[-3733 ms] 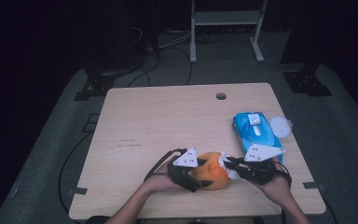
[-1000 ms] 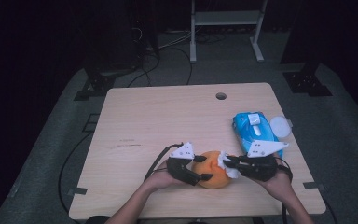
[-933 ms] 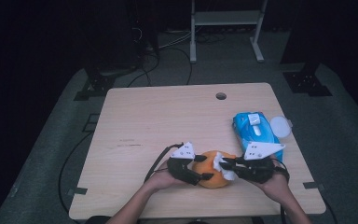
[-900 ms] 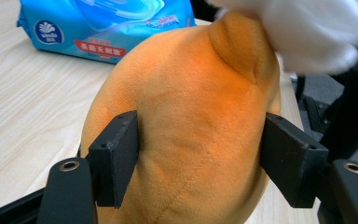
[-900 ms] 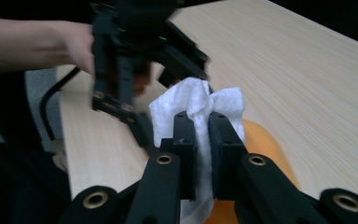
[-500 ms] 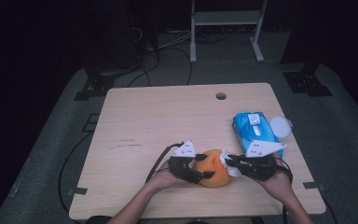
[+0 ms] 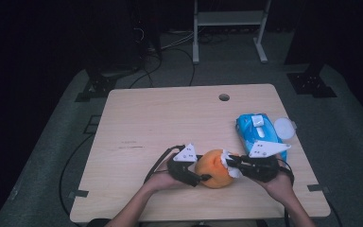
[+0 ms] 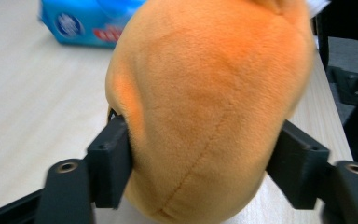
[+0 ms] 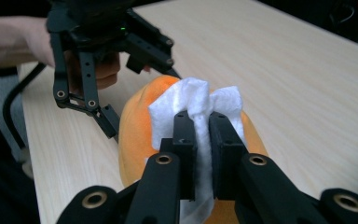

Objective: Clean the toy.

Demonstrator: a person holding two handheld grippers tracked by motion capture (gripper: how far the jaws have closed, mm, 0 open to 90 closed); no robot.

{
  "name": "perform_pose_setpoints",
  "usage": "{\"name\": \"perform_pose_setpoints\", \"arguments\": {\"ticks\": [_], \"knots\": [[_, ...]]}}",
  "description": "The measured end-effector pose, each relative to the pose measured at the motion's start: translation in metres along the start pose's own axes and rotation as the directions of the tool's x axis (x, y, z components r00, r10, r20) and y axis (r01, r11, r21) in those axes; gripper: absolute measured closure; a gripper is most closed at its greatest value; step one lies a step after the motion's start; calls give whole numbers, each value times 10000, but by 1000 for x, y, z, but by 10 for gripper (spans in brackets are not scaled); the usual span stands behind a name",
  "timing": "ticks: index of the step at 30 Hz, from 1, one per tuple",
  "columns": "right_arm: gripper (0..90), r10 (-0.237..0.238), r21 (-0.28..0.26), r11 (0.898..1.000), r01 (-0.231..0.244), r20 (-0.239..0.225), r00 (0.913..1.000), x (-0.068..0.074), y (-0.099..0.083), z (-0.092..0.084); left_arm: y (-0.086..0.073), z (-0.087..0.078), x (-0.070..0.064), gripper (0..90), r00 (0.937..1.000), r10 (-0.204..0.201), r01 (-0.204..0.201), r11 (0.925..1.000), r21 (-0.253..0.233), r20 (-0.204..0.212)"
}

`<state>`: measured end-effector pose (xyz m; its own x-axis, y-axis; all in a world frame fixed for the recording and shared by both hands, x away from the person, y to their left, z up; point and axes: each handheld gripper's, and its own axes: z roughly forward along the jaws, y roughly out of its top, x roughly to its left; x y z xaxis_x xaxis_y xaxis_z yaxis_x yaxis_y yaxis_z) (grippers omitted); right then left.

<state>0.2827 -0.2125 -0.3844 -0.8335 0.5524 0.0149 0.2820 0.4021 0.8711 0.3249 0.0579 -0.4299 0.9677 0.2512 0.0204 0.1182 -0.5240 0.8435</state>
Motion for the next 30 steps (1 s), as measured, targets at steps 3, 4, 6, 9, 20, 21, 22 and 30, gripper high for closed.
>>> {"name": "perform_pose_setpoints", "arguments": {"ticks": [3,4,6,9,20,21,22,30], "knots": [[817,216,-455,9987,-212,80,9997,-6,8,2,7,-13,2,331,9985,18,-25,9999,-134,-540],[817,187,-507,9985,-182,92,9998,-7,10,4,9,-18,5,337,9956,123,-124,9999,-8,-930],[817,265,-500,9984,-254,214,9994,-11,14,10,9,-26,8,346,9868,235,-211,9996,166,-1604],[817,542,-526,9972,-529,244,9982,-19,20,22,6,-28,11,348,9685,364,-240,9983,532,-2463],[816,1119,-49,9937,-1120,-130,9936,-29,25,54,0,-15,6,202,9737,1008,-610,9794,1925,-2044],[816,1029,18,9947,-1029,-193,9945,-29,23,54,0,-19,8,203,9855,706,-423,9829,1790,-1546],[816,969,267,9950,-961,-286,9949,-26,21,54,0,-24,10,204,9932,427,-248,9866,1613,-1083],[815,802,659,9950,-748,-834,9933,-13,-3,43,7,-39,20,194,9997,-7,-1,9995,-329,-236]]}}
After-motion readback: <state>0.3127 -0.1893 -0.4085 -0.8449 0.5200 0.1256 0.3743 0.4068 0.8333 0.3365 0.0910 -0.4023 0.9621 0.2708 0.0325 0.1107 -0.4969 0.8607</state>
